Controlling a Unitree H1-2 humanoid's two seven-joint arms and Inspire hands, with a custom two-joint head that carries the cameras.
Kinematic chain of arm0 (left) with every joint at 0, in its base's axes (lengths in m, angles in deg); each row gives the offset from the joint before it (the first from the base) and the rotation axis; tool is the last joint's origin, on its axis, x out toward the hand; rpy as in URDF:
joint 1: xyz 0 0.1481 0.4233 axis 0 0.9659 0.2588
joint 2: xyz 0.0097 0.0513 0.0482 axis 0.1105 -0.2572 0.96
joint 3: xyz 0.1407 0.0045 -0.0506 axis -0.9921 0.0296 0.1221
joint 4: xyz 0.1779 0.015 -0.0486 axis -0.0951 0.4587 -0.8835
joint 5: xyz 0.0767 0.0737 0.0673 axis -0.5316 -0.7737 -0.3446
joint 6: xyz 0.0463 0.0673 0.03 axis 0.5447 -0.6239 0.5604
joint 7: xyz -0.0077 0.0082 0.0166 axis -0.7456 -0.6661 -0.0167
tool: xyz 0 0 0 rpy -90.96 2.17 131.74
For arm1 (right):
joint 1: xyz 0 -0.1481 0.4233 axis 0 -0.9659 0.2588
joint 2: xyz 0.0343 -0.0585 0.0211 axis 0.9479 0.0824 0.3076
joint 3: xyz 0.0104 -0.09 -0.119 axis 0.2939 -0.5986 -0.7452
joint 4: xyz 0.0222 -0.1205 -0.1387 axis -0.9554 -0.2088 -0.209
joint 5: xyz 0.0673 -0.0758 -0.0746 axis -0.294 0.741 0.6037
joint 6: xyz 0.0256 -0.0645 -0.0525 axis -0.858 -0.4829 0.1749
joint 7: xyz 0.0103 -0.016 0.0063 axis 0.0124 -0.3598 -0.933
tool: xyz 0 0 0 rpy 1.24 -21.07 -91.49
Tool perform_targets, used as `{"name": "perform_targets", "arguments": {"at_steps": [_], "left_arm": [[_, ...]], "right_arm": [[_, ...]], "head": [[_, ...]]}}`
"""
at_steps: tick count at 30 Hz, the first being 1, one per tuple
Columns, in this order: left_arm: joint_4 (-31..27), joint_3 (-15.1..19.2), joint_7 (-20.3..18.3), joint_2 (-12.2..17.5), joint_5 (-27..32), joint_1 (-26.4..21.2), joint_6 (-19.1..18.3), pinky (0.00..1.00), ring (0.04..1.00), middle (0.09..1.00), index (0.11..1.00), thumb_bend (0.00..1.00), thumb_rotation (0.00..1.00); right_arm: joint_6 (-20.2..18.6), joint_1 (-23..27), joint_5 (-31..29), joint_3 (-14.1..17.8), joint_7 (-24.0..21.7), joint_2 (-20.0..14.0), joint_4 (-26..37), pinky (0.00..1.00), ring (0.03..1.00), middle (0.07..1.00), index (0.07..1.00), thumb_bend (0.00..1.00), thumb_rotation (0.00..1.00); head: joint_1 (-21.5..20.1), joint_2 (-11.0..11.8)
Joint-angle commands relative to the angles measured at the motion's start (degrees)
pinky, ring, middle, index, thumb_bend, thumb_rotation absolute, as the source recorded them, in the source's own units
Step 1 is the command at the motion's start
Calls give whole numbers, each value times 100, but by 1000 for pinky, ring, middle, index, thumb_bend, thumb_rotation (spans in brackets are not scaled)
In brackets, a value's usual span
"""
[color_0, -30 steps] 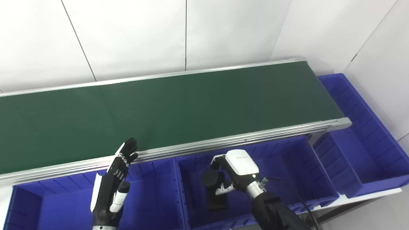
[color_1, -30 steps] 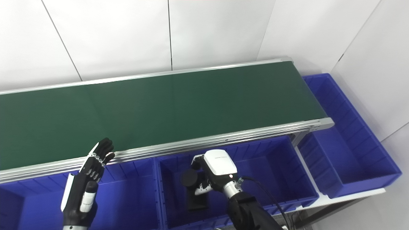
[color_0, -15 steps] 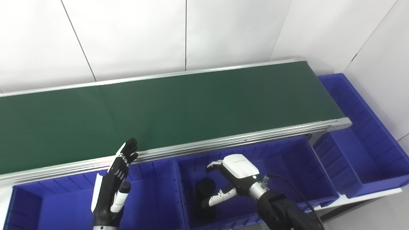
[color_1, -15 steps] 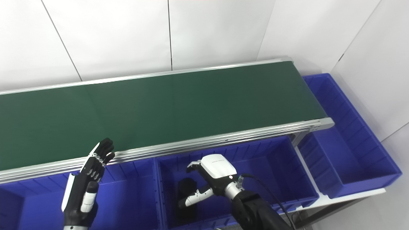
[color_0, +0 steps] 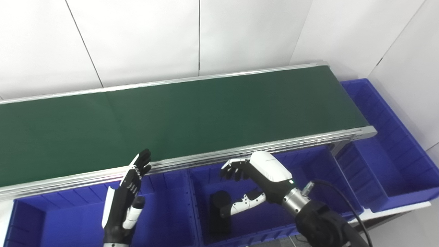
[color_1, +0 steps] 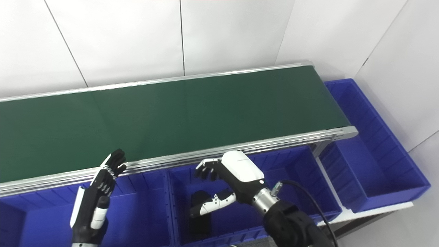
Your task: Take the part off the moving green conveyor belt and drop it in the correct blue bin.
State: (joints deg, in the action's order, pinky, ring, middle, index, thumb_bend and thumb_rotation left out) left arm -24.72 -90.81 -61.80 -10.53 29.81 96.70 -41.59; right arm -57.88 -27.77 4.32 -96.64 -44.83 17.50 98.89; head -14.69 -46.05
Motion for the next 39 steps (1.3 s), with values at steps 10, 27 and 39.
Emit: {"name": "perform_targets", "arguments": {"at_steps": [10,27,39], "left_arm": [[89,-469,780,-6,-378,-107,194,894,911,897,868,810,926],[351,-1110,1834,402,-641,-166,193,925,917,905,867,831,946],[462,-1280,2021,567,-649,-198,194,924,914,901,857,815,938]], "right_arm": [[2531,17,-2392,493,752,943,-1418,597,676,717,727,814,725],[2835,-11,-2612,87,1492,1649,-3113,929,931,925,910,816,1000],[2836,114,-2466,-568,2136,1408,-3404,945,954,947,943,809,1000]], "head": [[795,155],[1363,535],[1418,691]]}}
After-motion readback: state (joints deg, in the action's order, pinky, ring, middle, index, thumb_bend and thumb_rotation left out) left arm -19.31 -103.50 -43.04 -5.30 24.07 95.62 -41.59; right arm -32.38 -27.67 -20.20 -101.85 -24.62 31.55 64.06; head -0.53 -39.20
